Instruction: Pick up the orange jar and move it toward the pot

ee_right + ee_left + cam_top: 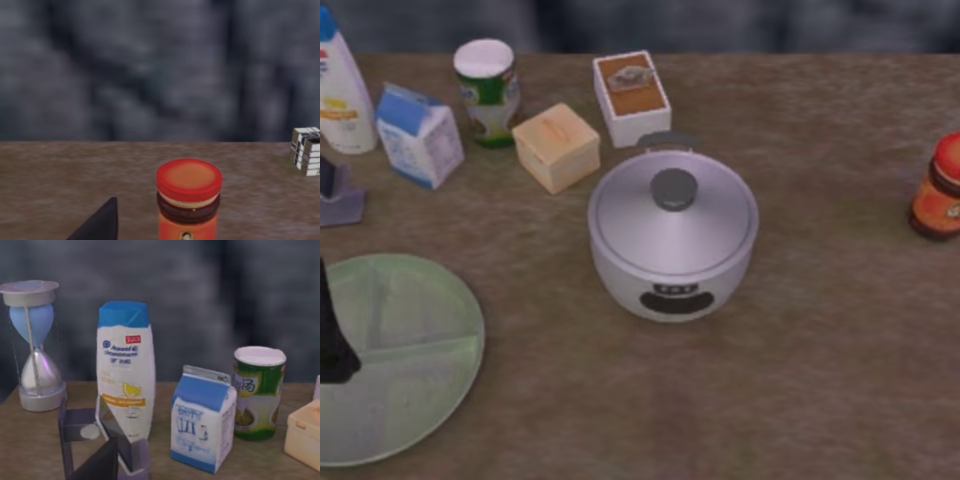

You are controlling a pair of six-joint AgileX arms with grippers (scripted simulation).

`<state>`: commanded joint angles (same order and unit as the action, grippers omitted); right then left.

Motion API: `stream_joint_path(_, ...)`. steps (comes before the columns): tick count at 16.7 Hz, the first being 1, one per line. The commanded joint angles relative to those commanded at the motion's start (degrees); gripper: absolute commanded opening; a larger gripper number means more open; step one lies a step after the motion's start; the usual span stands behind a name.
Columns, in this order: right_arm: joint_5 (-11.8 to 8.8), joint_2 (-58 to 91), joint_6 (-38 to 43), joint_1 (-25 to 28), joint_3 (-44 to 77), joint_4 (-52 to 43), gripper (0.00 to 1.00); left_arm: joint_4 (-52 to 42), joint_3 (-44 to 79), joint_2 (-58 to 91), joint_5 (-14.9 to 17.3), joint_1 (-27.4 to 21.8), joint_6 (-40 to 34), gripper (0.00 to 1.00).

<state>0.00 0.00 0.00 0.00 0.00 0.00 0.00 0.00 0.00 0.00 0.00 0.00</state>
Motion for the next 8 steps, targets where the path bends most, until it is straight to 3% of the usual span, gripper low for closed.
stream_joint_path(4, -0.06, 1.72, -0.61, 0.07, 1.64, -1.47, 1.0, 0.0, 0.0, 0.0, 0.0, 0.0, 0.0, 1.0)
stream_joint_path(8, -0.07, 12.33, -4.07, 0.14, 11.61, -9.44, 1.0, 0.0, 0.0, 0.0, 0.0, 0.0, 0.0, 1.0)
